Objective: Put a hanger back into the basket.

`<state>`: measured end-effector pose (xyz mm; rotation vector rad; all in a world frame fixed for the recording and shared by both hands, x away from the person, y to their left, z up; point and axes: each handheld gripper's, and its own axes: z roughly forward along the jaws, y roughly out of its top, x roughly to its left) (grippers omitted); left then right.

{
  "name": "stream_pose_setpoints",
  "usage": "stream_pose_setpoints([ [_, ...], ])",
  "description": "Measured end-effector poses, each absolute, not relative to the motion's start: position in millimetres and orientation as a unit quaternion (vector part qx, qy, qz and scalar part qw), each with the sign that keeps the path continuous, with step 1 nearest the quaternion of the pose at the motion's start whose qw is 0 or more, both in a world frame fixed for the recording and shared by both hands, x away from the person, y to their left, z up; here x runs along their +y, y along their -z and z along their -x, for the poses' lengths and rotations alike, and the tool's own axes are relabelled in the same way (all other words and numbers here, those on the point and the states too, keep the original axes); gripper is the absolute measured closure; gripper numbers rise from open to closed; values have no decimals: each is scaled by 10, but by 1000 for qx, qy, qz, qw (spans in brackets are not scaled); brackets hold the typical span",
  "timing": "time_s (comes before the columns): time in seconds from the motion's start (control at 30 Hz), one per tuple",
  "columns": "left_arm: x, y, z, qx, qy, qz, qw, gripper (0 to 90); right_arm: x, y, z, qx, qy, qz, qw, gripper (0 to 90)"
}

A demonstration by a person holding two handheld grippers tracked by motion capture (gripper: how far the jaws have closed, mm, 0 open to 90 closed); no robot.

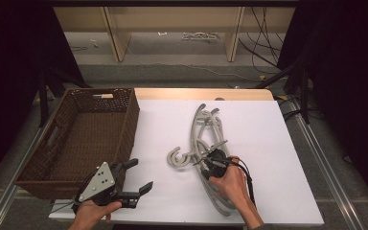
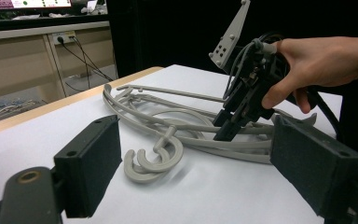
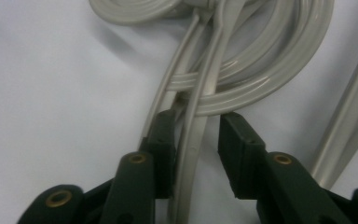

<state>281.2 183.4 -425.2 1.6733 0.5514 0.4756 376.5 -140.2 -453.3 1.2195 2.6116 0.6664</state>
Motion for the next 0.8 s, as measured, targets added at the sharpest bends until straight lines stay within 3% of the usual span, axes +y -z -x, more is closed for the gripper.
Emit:
stream_pose_setpoints([
  [0.4,1843,4246,-2804,239,-205,-725,612,164,-1474,4426,-3724,864,-243,-429,100,806],
  [0.8,1843,4247,-2801,240,-206,-727,610,164,-1662,4299,-3688,868,-242,-417,117,821],
])
